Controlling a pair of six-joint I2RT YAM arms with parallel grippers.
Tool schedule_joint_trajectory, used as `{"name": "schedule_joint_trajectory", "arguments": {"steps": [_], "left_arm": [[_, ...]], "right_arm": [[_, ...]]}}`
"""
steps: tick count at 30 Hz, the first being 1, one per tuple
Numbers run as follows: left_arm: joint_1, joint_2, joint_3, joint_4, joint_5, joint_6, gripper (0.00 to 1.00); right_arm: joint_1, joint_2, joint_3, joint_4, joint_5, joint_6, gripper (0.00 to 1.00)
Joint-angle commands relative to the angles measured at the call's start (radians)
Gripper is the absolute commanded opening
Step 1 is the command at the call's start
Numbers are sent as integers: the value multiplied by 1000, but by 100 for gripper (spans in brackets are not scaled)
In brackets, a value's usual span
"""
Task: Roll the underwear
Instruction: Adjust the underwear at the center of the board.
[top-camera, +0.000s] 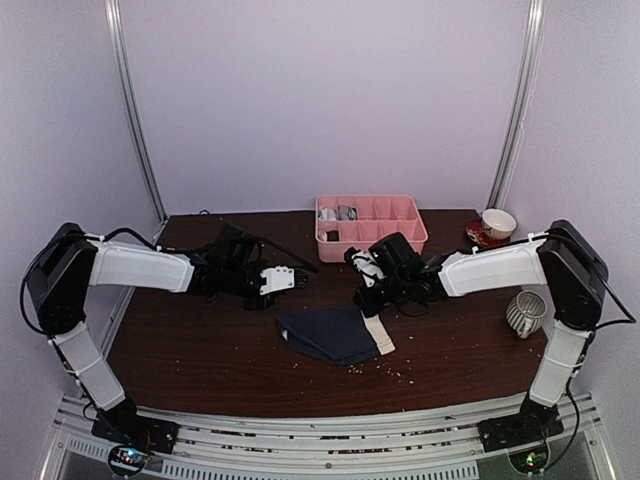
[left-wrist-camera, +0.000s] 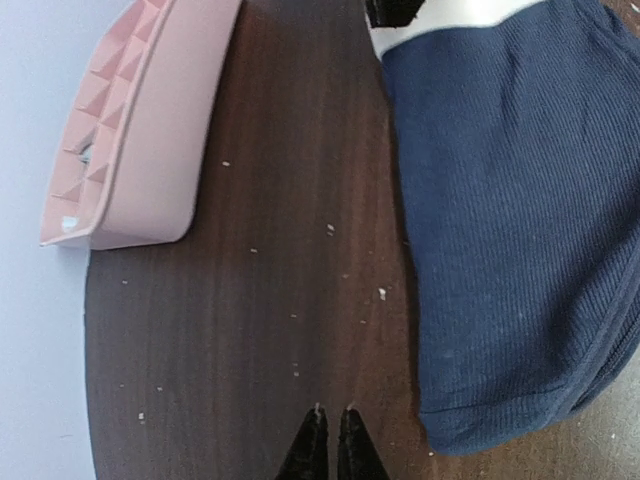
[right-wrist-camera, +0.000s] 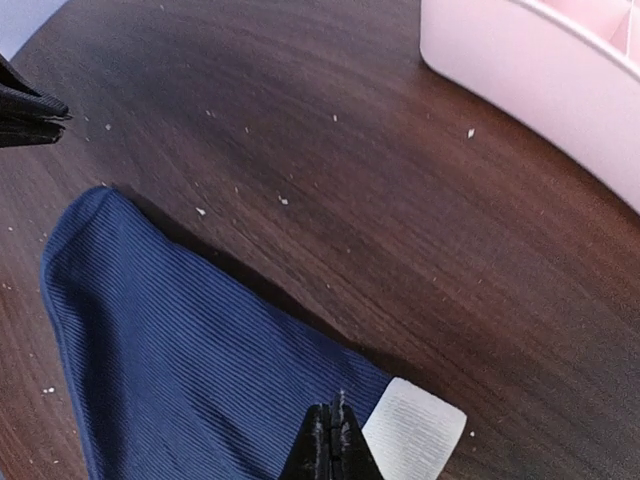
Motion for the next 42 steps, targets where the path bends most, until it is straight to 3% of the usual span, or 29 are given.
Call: {"name": "schedule_joint_trajectory", "arguments": {"steps": [1, 12, 20, 26, 30, 34, 42], "left_arm": [[3, 74, 20, -49, 49, -28, 6], [-25, 98, -30, -79, 89, 39, 4], [-79, 114, -95, -29, -21, 72, 4], [-82, 76, -111, 21, -91, 58, 2], [-82, 15, -112, 61, -128, 31, 24], [-82, -41, -97, 77, -133, -4, 35], [-105, -47, -55, -12, -28, 9, 33]], "right_arm": [[-14, 40, 24, -16, -16, 52, 1], [-78, 130, -5, 15, 12, 92, 0], [-110, 203, 0, 43, -49, 105, 0], [-108, 126, -4, 40, -68, 98, 0], [-108, 51, -3, 18, -45, 76, 0], [-108, 4, 6, -10, -47, 62, 0], [-108, 10, 7, -38, 10, 61, 0]]}}
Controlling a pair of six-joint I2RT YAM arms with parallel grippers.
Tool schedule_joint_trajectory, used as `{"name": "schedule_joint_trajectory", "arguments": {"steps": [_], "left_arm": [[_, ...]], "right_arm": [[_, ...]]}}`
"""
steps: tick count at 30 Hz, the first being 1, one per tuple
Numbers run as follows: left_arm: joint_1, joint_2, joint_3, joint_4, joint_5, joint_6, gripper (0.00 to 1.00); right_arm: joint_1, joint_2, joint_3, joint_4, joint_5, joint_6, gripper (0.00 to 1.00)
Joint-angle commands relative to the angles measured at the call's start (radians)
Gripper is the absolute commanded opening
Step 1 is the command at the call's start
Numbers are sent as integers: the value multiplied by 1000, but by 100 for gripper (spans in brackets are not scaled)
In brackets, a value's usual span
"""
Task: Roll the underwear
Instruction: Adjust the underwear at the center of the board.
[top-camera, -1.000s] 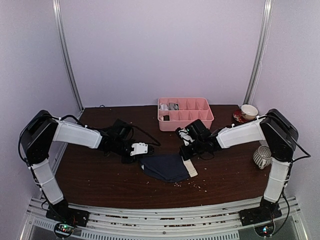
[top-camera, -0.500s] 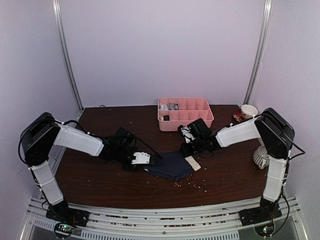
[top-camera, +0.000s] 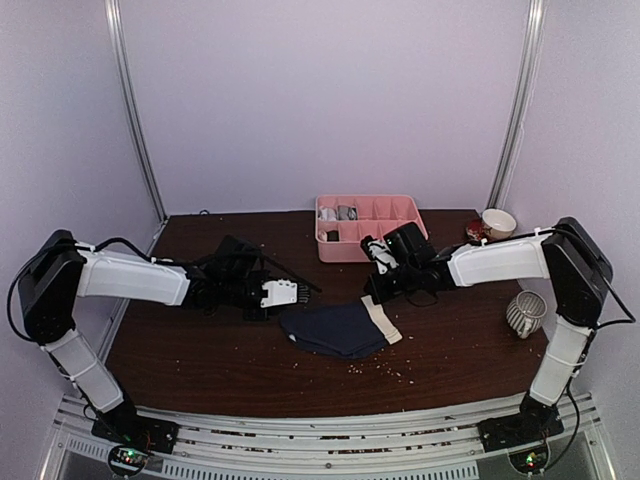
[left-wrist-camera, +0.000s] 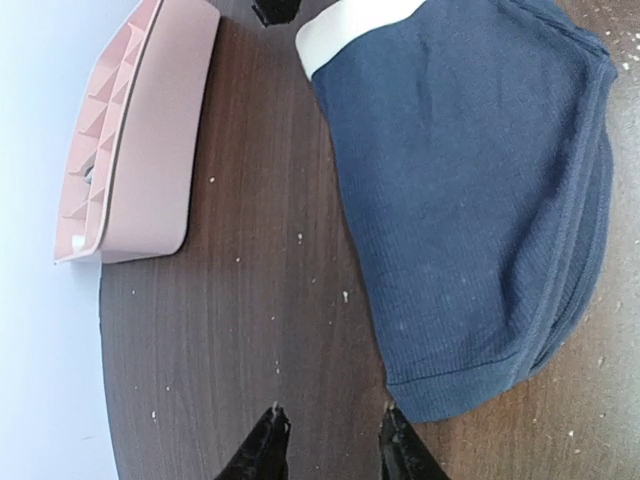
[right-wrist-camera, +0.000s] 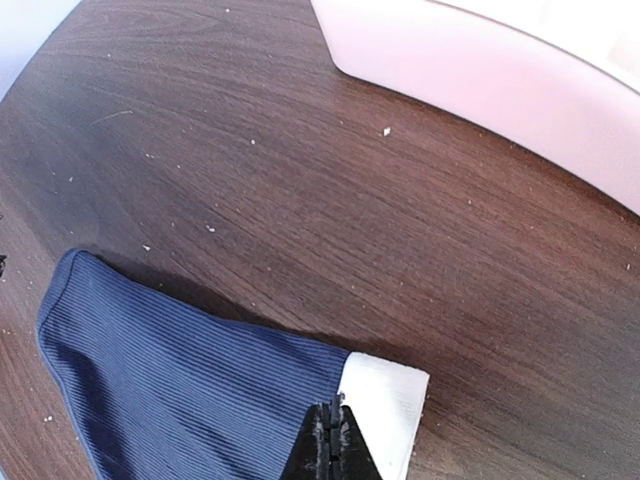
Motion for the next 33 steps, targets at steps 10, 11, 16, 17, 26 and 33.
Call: {"name": "schedule_joint_trajectory", "arguments": {"steps": [10, 11, 16, 17, 26, 33], "left_arm": [[-138, 178, 90, -57, 66, 20, 28], [-146, 202, 100, -64, 54, 21, 26], [-150, 261, 106, -96, 18, 48, 8], [-150, 261, 93, -100, 13, 56, 6], [-85, 159, 9, -95, -24, 94, 0], [-6, 79, -15, -70, -42, 161, 10]], "right_arm": [[-7, 140, 59, -78, 159, 5, 0], [-7, 150, 60, -80, 168, 8, 0], [-7, 187, 61, -96, 222, 15, 0], [-7, 190, 62, -96, 217, 13, 0], [1, 43, 33, -118, 191, -17, 9], [108, -133, -31, -162, 242, -64, 24]]}}
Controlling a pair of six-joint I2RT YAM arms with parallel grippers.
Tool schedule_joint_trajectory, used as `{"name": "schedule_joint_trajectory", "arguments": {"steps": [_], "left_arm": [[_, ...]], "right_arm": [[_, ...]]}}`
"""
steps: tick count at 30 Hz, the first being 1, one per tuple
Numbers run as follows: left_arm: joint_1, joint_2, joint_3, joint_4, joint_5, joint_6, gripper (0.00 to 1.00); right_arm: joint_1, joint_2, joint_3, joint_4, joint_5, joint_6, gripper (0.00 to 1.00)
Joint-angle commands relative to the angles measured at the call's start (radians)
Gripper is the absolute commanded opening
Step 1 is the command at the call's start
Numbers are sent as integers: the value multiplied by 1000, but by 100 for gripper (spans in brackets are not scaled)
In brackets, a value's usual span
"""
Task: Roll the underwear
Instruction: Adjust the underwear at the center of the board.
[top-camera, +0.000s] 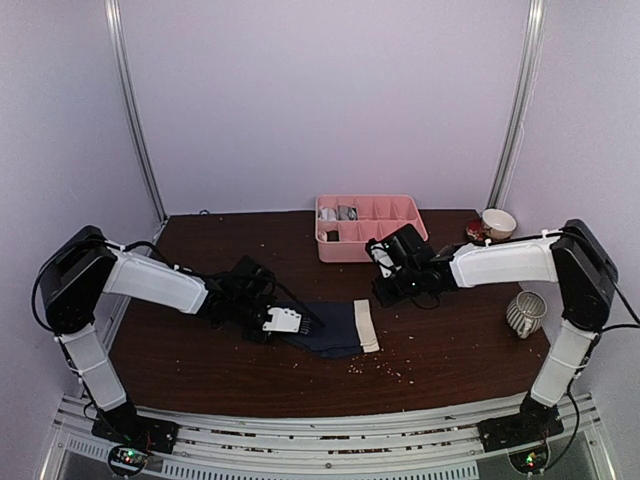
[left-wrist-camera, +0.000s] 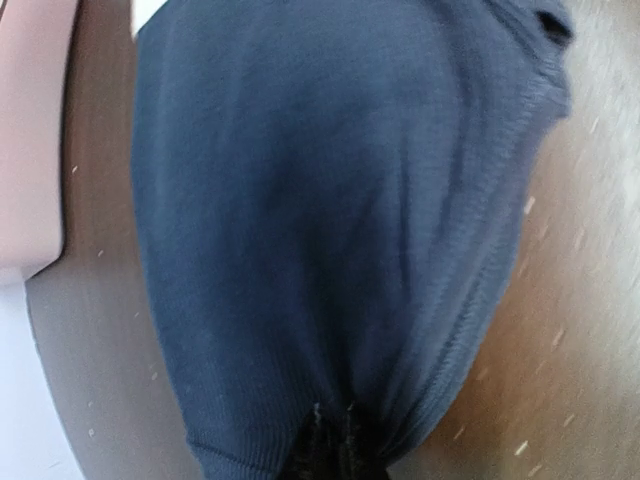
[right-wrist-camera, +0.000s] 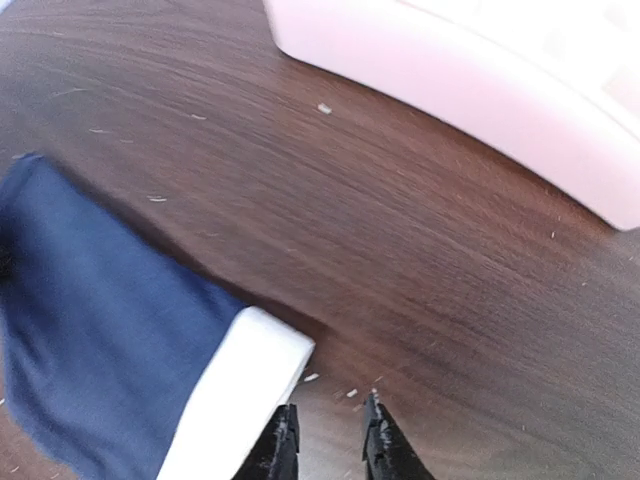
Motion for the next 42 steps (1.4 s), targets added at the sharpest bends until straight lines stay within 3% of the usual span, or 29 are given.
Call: {"name": "schedule_joint_trajectory", "arguments": {"steps": [1, 5, 8, 13, 16, 19, 23, 28, 31, 42], "left_arm": [[40, -59, -9, -1, -21, 66, 12], [88, -63, 1, 20, -66, 115, 18], [115, -86, 17, 3, -50, 131, 28], [102, -216, 19, -84, 110, 116, 61], [26, -276, -17, -90, 122, 103, 84], [-66, -291, -51, -80, 119, 73, 93], [-182, -290, -119, -13, 123, 58, 92], [-253, -216, -136, 53, 132, 71, 72], [-275, -155, -124, 76, 105, 75, 66], [-336, -36, -97, 160, -13, 62, 57]], "right_arm": [[86, -129, -59, -38, 63, -35, 25], [157, -188, -121, -31, 131, -58, 27], [201, -179, -156, -7, 136, -88, 27], [281, -133, -201, 52, 142, -144, 27], [297, -118, -227, 105, 108, -162, 28], [301, -116, -245, 129, 74, -196, 28], [307, -132, -280, 151, 50, -254, 31], [307, -147, -311, 194, 53, -293, 33], [306, -142, -307, 198, 51, -300, 34], [307, -72, -273, 196, 53, -310, 34]]}}
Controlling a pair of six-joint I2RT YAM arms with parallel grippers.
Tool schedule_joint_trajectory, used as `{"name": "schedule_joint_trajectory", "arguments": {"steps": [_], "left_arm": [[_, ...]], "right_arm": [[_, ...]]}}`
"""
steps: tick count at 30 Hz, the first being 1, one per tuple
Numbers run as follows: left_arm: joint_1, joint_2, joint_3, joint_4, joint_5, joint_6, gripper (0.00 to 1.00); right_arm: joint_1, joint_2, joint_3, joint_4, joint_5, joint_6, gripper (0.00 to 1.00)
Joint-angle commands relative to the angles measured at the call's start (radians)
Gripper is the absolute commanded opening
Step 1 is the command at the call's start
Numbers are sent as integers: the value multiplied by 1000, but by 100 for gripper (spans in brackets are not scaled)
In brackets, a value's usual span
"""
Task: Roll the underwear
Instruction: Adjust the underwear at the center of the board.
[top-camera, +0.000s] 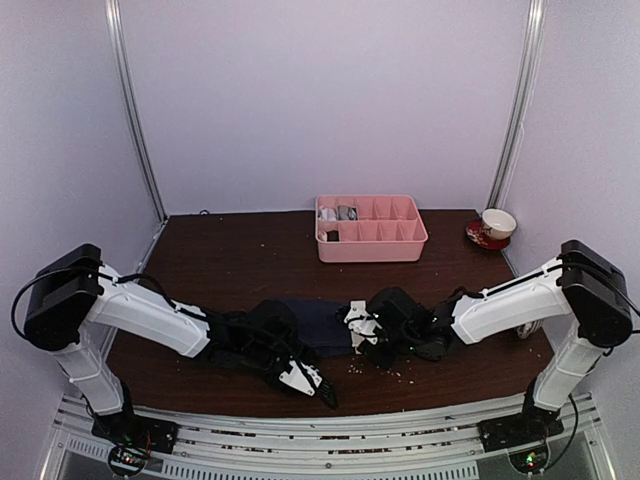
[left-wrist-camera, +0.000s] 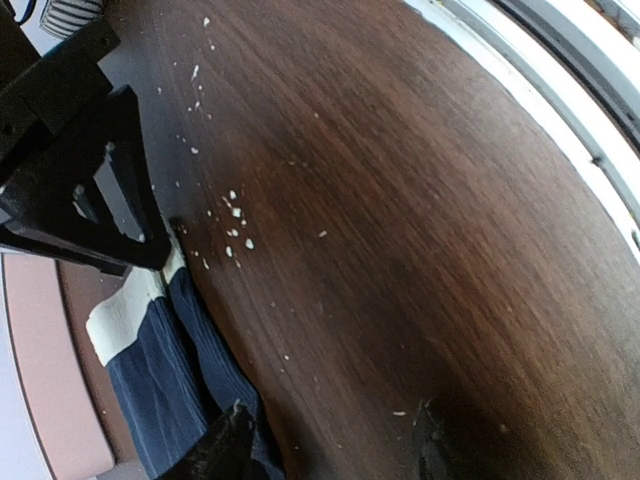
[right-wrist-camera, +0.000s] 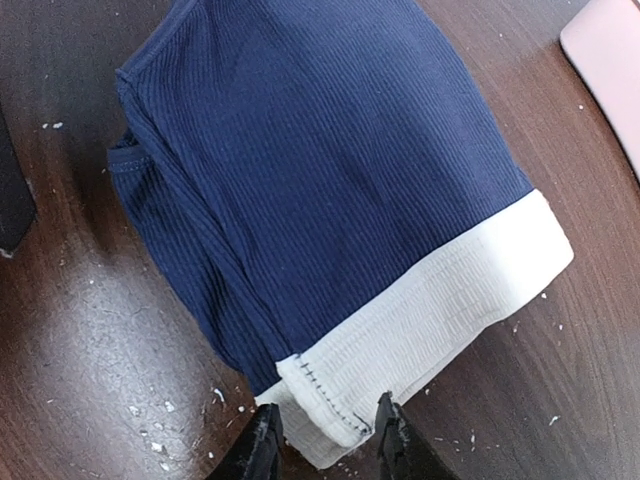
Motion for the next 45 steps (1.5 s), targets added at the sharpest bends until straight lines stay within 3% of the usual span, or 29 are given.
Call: {"name": "schedule_joint_trajectory", "arguments": {"steps": [1, 9, 21, 32, 45], "left_arm": [[-16, 53, 25, 43, -67, -14, 55], [-16, 102, 32, 96, -164, -15, 35], [-10, 150, 5, 170, -286, 11, 27], [-3, 136, -32, 167, -286, 6, 1], [9, 75, -83, 181, -285, -7, 0]], "right_arm": [[4, 34, 26, 11, -4, -7, 34], [2, 51, 40, 5, -25, -3, 24], [-14, 44, 35, 4, -47, -1, 18], [-21, 30, 35, -11, -69, -7, 1], [-21, 1, 27, -37, -86, -19, 0]]}}
